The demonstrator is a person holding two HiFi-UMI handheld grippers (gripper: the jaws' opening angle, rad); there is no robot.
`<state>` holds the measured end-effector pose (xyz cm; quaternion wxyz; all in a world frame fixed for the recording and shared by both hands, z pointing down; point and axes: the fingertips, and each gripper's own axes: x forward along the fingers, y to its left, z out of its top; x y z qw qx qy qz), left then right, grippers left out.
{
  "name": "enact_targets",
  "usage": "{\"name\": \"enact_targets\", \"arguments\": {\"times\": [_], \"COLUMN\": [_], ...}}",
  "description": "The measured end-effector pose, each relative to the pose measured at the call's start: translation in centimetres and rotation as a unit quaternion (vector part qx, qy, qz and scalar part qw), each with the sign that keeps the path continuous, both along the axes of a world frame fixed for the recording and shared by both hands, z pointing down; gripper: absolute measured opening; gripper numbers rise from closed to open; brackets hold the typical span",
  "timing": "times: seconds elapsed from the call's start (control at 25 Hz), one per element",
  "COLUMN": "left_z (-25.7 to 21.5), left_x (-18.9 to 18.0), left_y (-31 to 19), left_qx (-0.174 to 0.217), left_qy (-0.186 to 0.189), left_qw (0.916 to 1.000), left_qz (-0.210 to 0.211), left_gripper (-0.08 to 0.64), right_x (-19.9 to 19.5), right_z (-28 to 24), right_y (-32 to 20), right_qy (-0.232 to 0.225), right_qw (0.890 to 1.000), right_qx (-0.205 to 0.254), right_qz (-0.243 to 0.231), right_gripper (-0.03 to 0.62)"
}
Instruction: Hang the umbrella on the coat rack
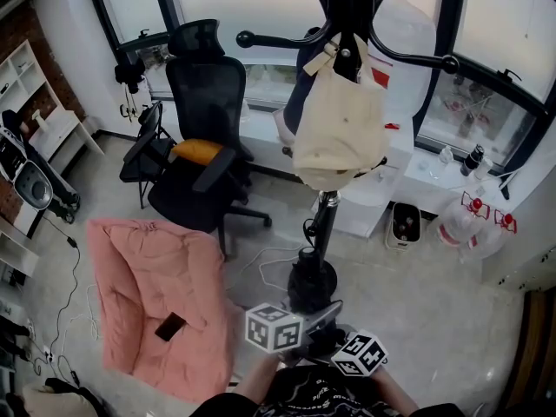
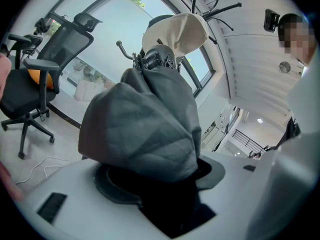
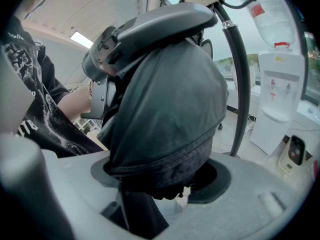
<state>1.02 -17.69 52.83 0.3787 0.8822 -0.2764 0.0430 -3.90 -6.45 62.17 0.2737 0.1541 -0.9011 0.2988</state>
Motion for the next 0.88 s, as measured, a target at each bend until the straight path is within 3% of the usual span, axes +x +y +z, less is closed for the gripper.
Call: {"name": "enact_targets", "arguments": {"times": [0.88], "left_z": [0.6], "left_x": [-0.8], "left_y": [-0.8], "left_qx": [-0.024], "left_qy": [-0.001], "left_qw": [0.9996], "left_qz": [-0.015], "left_gripper": [0.278], "right_x": [-0.4], "right_z": [-0.1], "right_y": [-0.2], "right_qy": [-0.009], "right_qw": [1.000], "right_qx": [-0.007], "right_qz": [-0.011], "right_gripper": [0.327]}}
